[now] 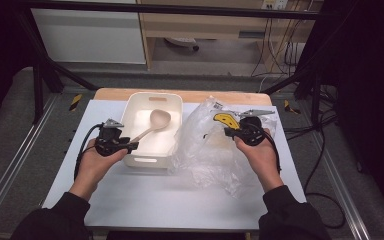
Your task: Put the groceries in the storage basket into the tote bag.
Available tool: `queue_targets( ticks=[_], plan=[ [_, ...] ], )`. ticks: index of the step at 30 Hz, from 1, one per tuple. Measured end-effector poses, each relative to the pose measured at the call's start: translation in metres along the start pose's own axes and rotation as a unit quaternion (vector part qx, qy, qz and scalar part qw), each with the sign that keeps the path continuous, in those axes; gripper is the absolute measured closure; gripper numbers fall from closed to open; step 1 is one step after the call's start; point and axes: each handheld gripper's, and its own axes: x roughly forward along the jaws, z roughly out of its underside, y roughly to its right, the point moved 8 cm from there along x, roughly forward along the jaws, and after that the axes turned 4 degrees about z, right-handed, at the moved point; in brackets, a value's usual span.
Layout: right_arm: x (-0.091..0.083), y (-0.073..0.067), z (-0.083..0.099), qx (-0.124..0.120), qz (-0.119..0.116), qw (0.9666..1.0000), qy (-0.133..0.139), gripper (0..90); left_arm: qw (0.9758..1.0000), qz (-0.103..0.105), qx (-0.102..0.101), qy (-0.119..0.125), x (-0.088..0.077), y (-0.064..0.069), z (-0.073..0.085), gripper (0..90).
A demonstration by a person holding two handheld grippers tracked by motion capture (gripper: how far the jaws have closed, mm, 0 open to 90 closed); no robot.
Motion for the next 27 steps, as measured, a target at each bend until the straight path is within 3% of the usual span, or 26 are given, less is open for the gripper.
queue_targets(
  ticks=[9, 13, 21, 27],
  plan=[
    [0.0, 0.001, 0.001, 0.0, -0.001, 1.0, 0.0, 90.0, 0.9994, -0.002, -0.012, -0.032, 0.005, -0.005, 0.005, 66.7],
    [-0.001, 0.001, 0.0, 0.0, -0.001, 1.0, 0.001, 90.0, 0.9994, -0.006, -0.014, -0.032, 0.006, -0.006, 0.004, 67.9],
    [-0.002, 0.003, 0.001, 0.001, -0.001, 1.0, -0.001, 90.0, 0.9998, -0.001, -0.014, -0.017, 0.001, -0.007, 0.003, 69.0],
    [-0.001, 0.003, 0.002, 0.001, -0.001, 1.0, -0.003, 90.0, 0.9999, -0.006, -0.002, 0.015, -0.016, -0.003, -0.005, 69.0]
  ],
)
